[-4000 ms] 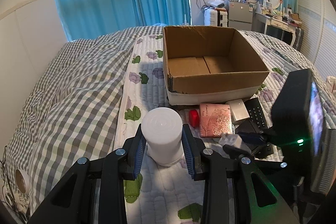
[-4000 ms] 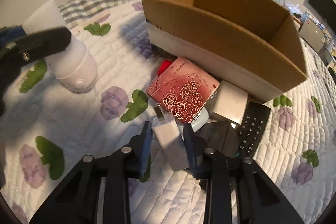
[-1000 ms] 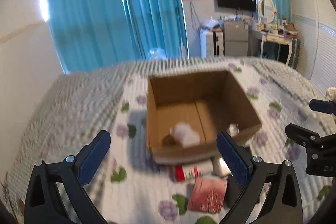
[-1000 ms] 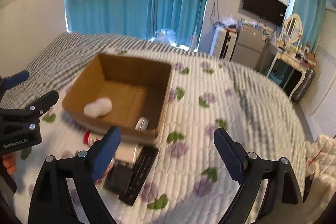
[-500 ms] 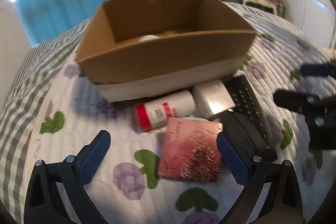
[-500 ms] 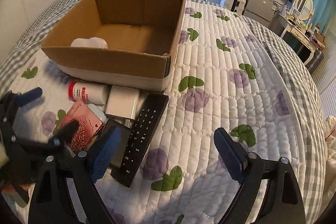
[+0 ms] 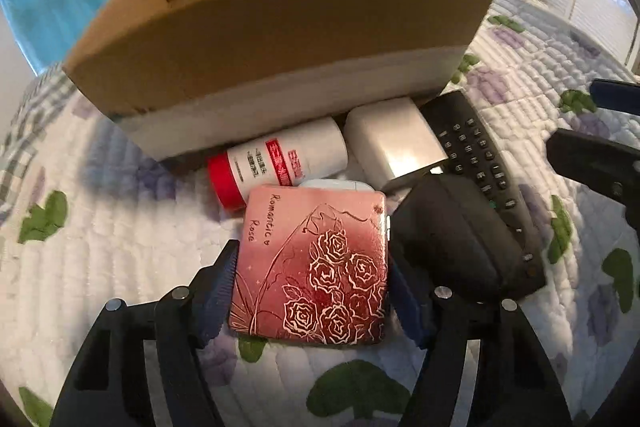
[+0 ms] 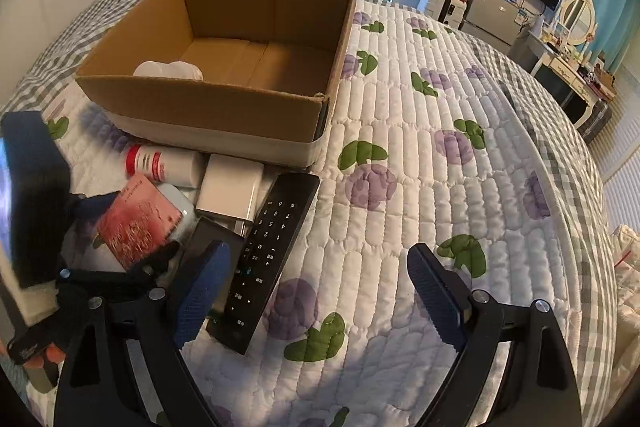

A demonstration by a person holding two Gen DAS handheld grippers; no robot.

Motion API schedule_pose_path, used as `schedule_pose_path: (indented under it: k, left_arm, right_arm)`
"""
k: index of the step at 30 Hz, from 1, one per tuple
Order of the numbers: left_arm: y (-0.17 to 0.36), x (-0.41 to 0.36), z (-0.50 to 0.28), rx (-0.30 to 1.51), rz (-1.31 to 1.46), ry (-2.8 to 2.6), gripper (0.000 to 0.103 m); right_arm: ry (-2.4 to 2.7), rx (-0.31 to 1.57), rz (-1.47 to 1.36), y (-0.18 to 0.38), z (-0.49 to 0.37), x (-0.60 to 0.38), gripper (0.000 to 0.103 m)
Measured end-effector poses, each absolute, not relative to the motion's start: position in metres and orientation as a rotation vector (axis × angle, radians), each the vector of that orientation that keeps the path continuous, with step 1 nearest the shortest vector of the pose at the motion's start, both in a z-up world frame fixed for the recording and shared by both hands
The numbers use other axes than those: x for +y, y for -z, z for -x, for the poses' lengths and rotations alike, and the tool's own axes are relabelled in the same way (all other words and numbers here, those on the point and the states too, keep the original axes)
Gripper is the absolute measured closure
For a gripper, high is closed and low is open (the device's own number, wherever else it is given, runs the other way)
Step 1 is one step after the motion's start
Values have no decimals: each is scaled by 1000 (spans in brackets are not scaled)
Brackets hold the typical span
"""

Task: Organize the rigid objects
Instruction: 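Grasp the pink rose-printed card box with the left tool while the right tool grasps the black power bank, then lift both held items over the box and release them inside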

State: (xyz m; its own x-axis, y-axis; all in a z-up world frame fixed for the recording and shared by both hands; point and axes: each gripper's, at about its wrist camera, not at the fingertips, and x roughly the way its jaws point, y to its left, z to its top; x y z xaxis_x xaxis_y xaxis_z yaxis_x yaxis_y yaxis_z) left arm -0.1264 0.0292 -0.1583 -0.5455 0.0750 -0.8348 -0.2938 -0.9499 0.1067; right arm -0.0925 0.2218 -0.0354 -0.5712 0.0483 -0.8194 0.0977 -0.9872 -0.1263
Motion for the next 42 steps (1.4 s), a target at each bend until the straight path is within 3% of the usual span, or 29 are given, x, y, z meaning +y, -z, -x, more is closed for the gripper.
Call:
schedule_pose_path:
  k: [9, 19, 25, 30, 32, 42]
  left_arm:
    - [116, -10, 98, 191, 1244, -2751, 33]
    - [106, -30, 101, 143, 1253, -2813, 33]
    - [106, -34, 98, 110, 1257, -2808, 33]
    - [107, -34, 99, 94, 1263, -2801, 33]
    - [107, -34, 99, 96, 1263, -2800, 33]
    - [102, -32, 96, 110, 1254, -2816, 33]
  right_arm:
    - [2699, 227, -1331, 28, 83, 209, 13]
    - [2383, 131, -1551, 75, 94, 172, 49]
    - [2390, 66, -1526, 75, 101, 161, 49]
    - [2403, 127, -1618, 101, 114, 151, 49]
    - [2439, 155, -1609, 105, 115, 149, 60]
    - [2527, 248, -1490, 86, 96, 148, 65]
